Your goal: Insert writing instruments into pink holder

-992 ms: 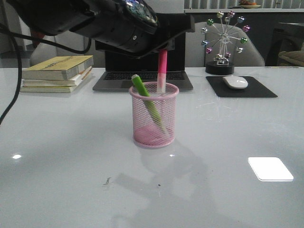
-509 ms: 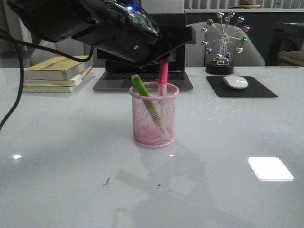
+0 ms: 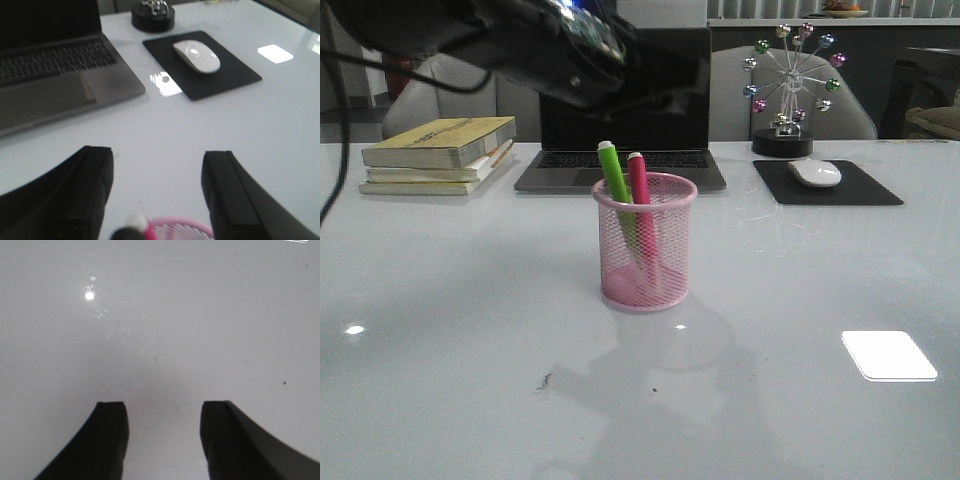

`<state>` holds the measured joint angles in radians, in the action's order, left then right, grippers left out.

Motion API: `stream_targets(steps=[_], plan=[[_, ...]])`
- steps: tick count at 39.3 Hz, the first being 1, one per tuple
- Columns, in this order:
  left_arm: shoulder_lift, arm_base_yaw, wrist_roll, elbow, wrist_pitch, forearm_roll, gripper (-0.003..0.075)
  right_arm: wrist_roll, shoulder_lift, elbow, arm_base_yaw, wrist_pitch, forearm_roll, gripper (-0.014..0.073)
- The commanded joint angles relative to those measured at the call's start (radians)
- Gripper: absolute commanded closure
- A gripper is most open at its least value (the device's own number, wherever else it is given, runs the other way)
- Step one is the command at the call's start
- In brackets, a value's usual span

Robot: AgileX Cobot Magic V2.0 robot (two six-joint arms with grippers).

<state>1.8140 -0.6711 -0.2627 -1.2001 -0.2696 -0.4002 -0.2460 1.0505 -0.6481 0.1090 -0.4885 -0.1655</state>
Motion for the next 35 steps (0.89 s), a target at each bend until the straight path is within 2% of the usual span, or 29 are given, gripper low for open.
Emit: stream_targets(steps=[1,7,11,20,26,35], plan=[[-0.157,0.066,-0.015,-0.029,-0.08,0.012,0.0272,-0.01,-0.021,-0.028,0.007,0.053,-0.001,0.0148],[-0.31,0.18,-0.033,-0.029,0.008,0.012,0.0337,-0.01,-0.021,-0.028,0.007,0.053,-0.001,0.0148],[-0.406,0.271,-0.073,-0.029,0.144,0.012,0.0359,-0.01,-0.021,-0.028,0.007,0.053,-0.001,0.0148],[-0.569,0.456,-0.084,-0.021,0.45,0.069,0.0358,-0.01,-0.021,-0.028,0.007,0.053,-0.001,0.0148],[-0.681,0.58,-0.084,0.06,0.472,0.093,0.0358,-0.01,-0.021,-0.028,0.007,0.053,-0.001,0.0148],[-0.894,0.751,-0.084,0.294,0.472,0.093,0.0358,-0.01,-0.021,-0.028,0.007,0.053,-0.001,0.0148]])
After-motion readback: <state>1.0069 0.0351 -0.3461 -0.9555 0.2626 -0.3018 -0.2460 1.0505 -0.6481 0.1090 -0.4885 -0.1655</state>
